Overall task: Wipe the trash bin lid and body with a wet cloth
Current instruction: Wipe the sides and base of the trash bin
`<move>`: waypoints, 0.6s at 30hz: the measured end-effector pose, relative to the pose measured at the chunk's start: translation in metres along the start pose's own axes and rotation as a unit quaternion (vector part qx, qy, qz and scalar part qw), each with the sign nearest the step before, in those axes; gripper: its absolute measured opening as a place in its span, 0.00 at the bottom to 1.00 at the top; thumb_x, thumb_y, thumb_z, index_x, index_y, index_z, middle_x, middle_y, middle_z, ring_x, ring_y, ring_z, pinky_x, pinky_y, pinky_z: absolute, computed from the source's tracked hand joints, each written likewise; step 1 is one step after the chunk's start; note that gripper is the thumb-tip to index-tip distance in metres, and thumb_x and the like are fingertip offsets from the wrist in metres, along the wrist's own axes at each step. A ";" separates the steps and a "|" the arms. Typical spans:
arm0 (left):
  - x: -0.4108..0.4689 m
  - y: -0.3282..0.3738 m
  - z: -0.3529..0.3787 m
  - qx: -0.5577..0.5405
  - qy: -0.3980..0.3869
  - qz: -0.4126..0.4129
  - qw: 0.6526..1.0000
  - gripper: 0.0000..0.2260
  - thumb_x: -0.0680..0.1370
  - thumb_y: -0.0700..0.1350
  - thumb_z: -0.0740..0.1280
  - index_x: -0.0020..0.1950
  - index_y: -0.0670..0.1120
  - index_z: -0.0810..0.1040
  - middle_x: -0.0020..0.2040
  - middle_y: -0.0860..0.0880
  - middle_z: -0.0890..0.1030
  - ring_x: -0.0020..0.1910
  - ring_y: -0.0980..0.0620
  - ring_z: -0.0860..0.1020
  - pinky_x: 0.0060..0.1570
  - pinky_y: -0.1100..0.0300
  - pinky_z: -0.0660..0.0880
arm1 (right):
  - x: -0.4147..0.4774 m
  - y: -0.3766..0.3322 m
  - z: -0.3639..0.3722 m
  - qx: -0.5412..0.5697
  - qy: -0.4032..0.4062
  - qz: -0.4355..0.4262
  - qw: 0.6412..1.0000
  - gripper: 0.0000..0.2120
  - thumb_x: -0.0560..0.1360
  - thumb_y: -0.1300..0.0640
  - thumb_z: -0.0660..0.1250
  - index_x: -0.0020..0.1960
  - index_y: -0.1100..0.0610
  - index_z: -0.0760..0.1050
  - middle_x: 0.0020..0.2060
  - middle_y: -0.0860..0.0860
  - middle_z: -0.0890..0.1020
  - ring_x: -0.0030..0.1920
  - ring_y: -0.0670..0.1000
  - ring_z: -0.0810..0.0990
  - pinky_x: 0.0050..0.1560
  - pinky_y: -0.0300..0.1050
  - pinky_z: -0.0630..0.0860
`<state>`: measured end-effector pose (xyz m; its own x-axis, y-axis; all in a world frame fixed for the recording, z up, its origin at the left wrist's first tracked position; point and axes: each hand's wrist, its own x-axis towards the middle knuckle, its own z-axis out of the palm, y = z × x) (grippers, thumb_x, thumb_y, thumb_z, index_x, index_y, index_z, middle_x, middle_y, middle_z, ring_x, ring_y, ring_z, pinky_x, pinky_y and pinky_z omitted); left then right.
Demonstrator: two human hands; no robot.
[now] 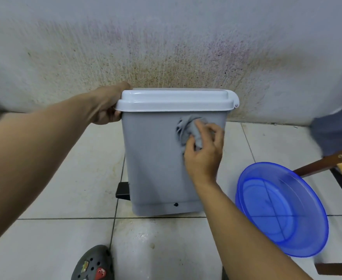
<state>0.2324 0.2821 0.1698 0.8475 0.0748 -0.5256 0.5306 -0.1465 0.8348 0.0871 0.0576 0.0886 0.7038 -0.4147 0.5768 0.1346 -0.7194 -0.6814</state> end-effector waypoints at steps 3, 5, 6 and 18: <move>-0.002 -0.001 -0.001 0.004 -0.005 -0.006 1.000 0.08 0.76 0.54 0.69 0.45 0.51 0.76 0.36 0.53 0.74 0.30 0.55 0.72 0.21 0.67 0.67 | -0.011 -0.018 0.017 -0.035 -0.089 -0.102 0.990 0.20 0.73 0.65 0.69 0.63 0.54 0.80 0.59 0.57 0.76 0.54 0.60 0.76 0.45 0.52 0.79; -0.003 -0.001 0.001 0.008 -0.011 -0.004 1.000 0.08 0.76 0.54 0.69 0.46 0.50 0.76 0.35 0.52 0.74 0.30 0.54 0.72 0.21 0.67 0.67 | -0.009 -0.038 0.025 -0.053 -0.139 -0.158 0.976 0.20 0.73 0.64 0.68 0.64 0.53 0.80 0.59 0.57 0.76 0.54 0.61 0.75 0.39 0.52 0.79; -0.003 -0.001 0.000 0.006 -0.016 -0.002 1.000 0.09 0.76 0.54 0.69 0.46 0.50 0.77 0.36 0.52 0.75 0.30 0.54 0.73 0.22 0.67 0.69 | -0.008 -0.049 0.032 -0.064 -0.160 -0.190 0.966 0.20 0.73 0.63 0.68 0.64 0.53 0.79 0.60 0.57 0.76 0.54 0.61 0.74 0.37 0.51 0.78; -0.009 0.004 0.003 0.024 -0.011 -0.015 1.000 0.09 0.75 0.56 0.69 0.44 0.51 0.77 0.33 0.53 0.74 0.27 0.55 0.72 0.22 0.66 0.66 | -0.057 -0.080 0.053 -0.223 -0.256 -0.288 0.895 0.22 0.68 0.64 0.63 0.62 0.55 0.77 0.54 0.55 0.77 0.45 0.56 0.73 0.35 0.45 0.64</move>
<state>0.2265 0.2776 0.1773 0.8307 0.0575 -0.5537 0.5535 -0.1923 0.8104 0.0727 0.1683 0.0863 0.8495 0.3249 0.4157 0.3671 -0.9299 -0.0236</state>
